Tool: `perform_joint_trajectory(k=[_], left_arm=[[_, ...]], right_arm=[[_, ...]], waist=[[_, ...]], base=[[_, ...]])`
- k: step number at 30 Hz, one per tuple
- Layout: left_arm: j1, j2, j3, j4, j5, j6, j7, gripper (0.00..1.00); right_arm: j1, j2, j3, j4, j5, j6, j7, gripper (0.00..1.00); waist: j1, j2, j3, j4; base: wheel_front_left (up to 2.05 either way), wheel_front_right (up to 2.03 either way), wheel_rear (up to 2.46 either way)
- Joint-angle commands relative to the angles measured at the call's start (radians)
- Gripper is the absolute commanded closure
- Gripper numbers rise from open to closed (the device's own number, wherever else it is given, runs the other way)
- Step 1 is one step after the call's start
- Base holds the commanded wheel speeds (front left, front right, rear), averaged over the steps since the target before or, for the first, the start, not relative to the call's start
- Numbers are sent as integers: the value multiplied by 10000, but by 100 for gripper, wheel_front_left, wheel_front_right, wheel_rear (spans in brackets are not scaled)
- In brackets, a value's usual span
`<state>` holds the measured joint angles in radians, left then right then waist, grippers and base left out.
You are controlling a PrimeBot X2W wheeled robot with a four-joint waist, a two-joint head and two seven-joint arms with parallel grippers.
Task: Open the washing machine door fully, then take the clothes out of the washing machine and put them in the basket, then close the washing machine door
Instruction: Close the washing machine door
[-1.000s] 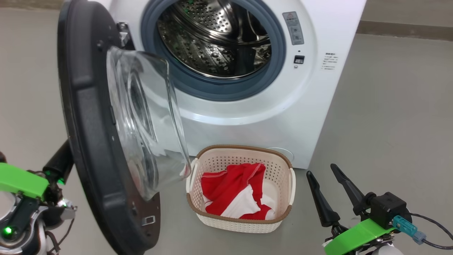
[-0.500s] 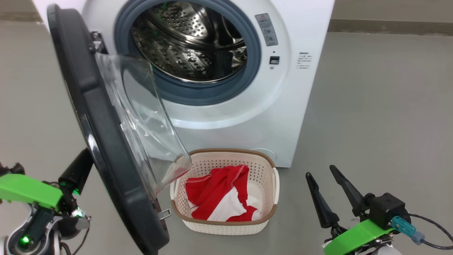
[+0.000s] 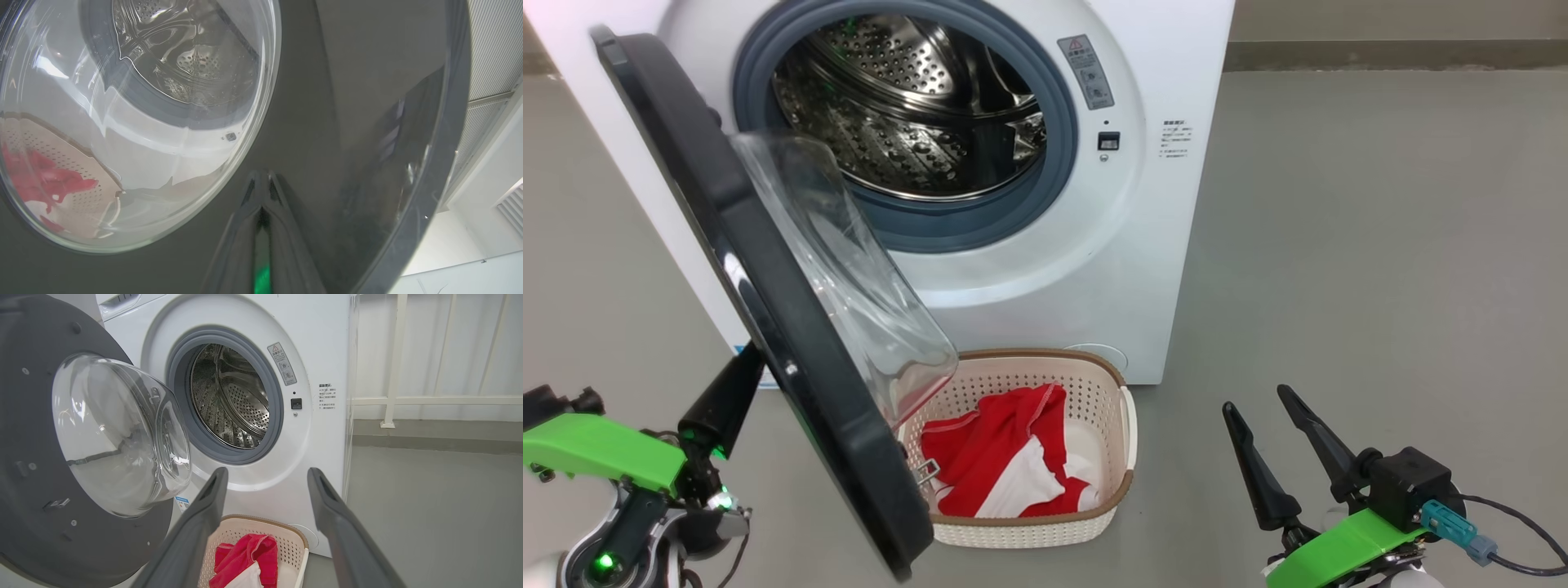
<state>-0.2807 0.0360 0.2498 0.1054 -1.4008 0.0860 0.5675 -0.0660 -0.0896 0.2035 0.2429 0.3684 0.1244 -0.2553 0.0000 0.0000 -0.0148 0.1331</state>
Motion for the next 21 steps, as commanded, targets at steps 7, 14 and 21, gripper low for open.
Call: perform_joint_trajectory(k=[7, 14, 21], left_arm=[[243, 395, 236, -480, 715, -804, -776, 0], [766, 1009, 113, -287, 2960, -1794, -2721, 0], [1433, 1704, -490, -151, 5978, -2072, -5461, 0]], right_arm=[[-338, -49, 155, -219, 25, 63, -65, 0], [-332, -1, 129, -180, 41, 63, -65, 0], [-345, 30, 91, -191, 31, 63, -65, 0]], waist=[[0, 0, 42, -61], [0, 0, 26, -61], [0, 0, 37, -94]], base=[[0, 0, 0], [0, 0, 0], [0, 0, 0]])
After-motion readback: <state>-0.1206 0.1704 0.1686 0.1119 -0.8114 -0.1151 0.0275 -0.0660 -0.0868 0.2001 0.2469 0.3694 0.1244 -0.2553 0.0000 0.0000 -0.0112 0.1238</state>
